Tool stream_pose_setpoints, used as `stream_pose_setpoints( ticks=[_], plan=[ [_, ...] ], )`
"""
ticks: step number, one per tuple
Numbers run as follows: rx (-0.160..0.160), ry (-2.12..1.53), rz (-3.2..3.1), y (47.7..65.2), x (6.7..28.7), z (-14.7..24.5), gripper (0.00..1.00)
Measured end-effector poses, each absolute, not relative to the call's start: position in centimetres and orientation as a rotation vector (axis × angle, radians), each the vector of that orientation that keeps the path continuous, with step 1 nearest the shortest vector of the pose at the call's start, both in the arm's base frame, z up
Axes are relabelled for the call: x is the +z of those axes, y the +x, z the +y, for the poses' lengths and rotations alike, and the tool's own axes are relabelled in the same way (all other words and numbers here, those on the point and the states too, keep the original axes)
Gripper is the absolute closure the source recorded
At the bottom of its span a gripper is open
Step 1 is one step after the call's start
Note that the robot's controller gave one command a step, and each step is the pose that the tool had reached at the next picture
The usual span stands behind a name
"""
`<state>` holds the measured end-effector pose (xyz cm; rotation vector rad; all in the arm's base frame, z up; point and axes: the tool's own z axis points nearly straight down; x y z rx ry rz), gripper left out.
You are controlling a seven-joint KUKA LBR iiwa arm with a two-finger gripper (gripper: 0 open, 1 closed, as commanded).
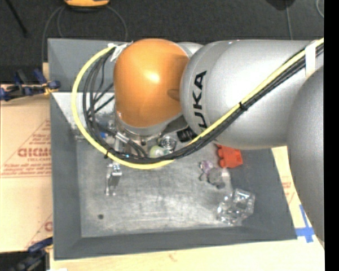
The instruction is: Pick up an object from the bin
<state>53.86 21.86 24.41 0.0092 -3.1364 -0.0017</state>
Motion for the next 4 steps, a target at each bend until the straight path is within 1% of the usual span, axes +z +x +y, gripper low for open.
stream_pose_setpoints(
  ticks=[1,2,3,4],
  plan=[
    [0.006,0.154,-3.145,59.8,24.4,11.1,0.0],
    [0.004,0.159,-3.138,61.3,20.1,2.2,0.0],
    [0.002,0.431,-3.127,64.0,7.2,2.1,0.0],
    [-0.003,0.427,-3.135,64.2,7.7,2.3,1.0]
  ],
)
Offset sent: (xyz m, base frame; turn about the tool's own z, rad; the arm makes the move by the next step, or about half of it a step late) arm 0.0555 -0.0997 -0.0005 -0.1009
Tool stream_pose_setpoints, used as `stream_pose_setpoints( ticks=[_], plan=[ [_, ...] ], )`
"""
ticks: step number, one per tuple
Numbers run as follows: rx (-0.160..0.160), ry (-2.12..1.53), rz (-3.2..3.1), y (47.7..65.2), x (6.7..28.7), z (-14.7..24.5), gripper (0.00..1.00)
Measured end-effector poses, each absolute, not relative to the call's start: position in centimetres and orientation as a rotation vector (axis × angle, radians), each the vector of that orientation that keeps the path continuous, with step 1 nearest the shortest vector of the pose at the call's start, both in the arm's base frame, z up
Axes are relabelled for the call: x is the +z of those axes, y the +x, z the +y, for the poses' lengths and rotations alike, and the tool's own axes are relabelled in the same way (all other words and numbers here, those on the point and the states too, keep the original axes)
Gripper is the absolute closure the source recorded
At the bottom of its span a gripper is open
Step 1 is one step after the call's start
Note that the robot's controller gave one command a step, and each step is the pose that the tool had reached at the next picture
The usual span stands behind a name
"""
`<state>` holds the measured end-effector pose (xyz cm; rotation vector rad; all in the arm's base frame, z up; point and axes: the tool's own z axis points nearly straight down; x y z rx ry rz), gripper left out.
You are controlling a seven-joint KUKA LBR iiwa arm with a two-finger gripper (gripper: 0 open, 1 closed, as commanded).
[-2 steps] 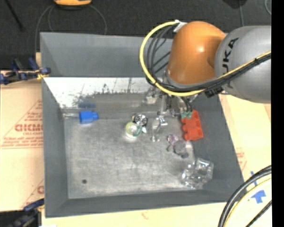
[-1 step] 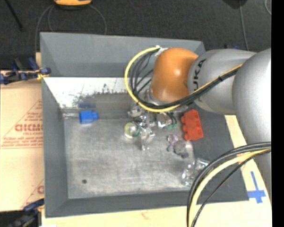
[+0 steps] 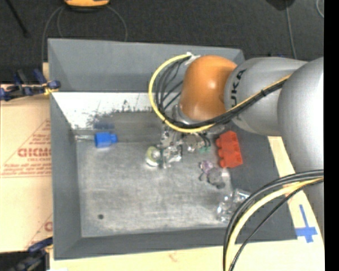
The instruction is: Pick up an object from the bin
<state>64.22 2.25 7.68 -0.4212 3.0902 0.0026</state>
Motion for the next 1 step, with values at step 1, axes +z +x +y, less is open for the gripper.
stream_pose_setpoints(
  ticks=[1],
  plan=[
    [-0.005,-0.509,3.088,60.09,22.81,2.53,1.0]
  ],
)
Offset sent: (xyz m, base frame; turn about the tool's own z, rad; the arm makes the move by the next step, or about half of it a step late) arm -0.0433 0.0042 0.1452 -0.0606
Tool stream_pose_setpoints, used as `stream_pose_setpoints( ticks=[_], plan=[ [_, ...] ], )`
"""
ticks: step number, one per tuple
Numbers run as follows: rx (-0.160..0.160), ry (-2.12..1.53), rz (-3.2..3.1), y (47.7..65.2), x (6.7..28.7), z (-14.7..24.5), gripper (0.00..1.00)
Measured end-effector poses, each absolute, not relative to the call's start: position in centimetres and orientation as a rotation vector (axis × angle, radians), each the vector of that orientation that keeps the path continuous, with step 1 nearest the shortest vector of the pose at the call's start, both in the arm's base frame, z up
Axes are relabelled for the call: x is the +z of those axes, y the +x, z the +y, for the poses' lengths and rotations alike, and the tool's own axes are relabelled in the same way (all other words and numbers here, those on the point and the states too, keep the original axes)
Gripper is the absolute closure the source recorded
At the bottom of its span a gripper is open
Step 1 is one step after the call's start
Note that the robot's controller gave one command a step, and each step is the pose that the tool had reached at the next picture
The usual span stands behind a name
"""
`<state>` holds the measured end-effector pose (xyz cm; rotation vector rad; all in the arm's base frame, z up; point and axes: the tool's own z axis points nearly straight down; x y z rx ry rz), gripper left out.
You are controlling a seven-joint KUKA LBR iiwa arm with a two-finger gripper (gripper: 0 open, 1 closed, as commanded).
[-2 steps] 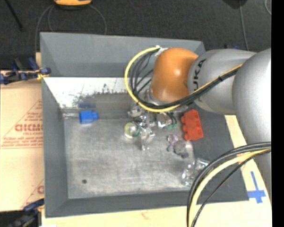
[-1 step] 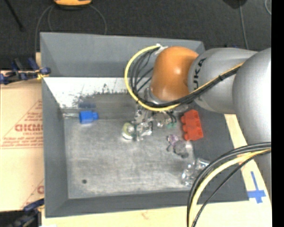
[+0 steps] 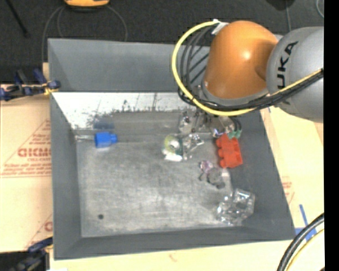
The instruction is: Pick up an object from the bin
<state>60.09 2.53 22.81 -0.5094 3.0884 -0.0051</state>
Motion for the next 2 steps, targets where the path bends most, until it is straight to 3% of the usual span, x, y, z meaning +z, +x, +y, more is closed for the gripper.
stream_pose_setpoints(
  ticks=[1,2],
  plan=[
    [-0.002,-0.681,3.07,60.2,15.0,2.0,1.0],
    [-0.007,-0.797,3.026,60.3,23.4,1.7,1.0]
  ],
)
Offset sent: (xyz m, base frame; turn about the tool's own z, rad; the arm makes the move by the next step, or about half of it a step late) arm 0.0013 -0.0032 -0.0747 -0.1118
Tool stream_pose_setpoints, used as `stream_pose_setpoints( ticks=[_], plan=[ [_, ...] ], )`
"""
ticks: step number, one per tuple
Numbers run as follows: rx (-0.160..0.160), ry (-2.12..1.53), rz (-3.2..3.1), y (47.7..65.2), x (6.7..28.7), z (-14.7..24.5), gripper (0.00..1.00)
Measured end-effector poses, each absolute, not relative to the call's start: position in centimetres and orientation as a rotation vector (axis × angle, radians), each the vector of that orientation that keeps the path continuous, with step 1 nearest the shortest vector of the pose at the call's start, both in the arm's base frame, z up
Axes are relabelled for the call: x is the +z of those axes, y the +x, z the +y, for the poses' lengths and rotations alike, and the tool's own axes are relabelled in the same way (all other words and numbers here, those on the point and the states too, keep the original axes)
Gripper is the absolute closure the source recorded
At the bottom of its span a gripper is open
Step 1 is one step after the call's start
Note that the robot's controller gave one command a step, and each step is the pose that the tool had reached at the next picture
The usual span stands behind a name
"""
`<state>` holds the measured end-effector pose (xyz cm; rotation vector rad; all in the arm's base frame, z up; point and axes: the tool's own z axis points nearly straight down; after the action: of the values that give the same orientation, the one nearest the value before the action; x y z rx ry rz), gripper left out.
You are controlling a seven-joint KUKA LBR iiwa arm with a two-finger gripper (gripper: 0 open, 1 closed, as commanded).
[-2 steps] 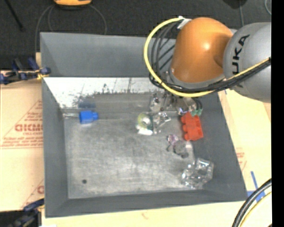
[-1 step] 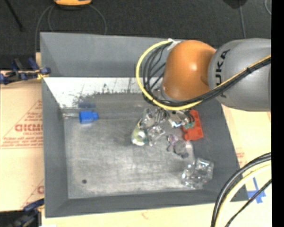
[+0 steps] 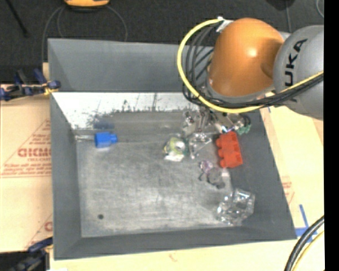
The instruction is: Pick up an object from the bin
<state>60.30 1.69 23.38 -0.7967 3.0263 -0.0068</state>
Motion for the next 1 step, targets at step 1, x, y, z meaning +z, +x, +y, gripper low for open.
stream_pose_setpoints(
  ticks=[1],
  plan=[
    [0.003,-0.422,3.115,51.95,17.85,2.02,1.0]
  ],
)
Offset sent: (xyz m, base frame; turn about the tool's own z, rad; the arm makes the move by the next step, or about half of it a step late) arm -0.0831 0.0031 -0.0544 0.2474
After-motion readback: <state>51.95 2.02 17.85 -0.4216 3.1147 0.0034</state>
